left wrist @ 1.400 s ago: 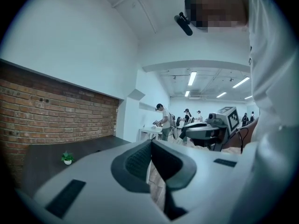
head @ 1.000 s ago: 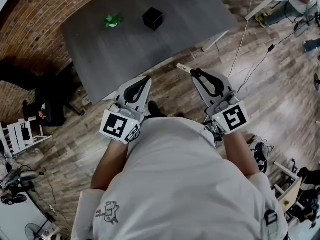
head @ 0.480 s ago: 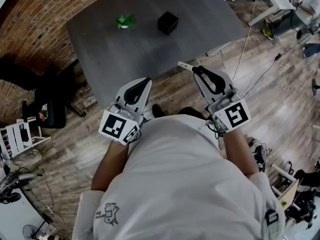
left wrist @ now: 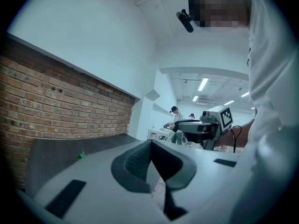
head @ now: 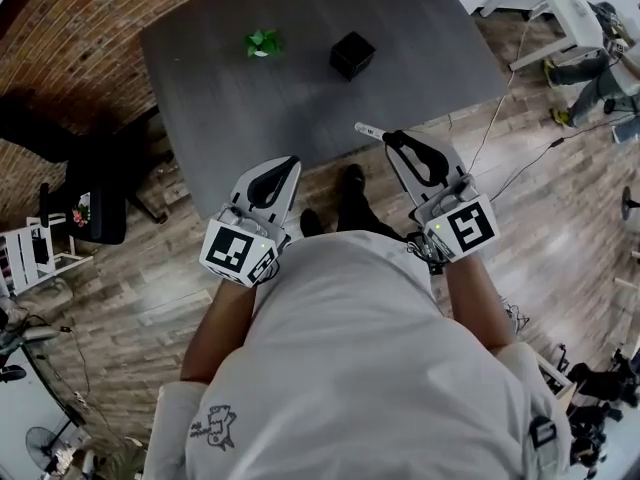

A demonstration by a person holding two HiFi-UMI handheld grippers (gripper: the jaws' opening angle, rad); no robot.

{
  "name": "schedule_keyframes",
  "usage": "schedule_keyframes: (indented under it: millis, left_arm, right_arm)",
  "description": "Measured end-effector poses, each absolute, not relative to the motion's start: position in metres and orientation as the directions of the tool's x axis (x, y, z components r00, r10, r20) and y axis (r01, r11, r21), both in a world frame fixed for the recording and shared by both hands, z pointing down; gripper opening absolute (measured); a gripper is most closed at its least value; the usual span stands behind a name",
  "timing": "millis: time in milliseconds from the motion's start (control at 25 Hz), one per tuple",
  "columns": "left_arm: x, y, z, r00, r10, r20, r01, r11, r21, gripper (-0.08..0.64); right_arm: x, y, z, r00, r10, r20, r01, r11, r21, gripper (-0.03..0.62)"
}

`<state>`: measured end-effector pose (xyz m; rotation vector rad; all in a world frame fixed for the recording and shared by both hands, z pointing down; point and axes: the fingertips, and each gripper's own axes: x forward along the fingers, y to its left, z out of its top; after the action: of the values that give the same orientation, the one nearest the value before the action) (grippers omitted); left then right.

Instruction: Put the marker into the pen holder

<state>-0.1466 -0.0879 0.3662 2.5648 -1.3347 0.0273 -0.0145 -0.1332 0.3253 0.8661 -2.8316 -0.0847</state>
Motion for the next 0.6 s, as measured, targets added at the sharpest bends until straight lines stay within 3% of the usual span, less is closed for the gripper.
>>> schedule_keyframes:
  millis: [600]
  left_arm:
    - [-0.128, -0.189, 0.394, 0.483, -0.846, 0.225, -0.873, -0.444, 0.202, 0.011]
  right_arm:
    - [-0.001, -0.274, 0.355, -0.871, -0.448, 0.202, -0.441, 0.894, 0.079, 0.077]
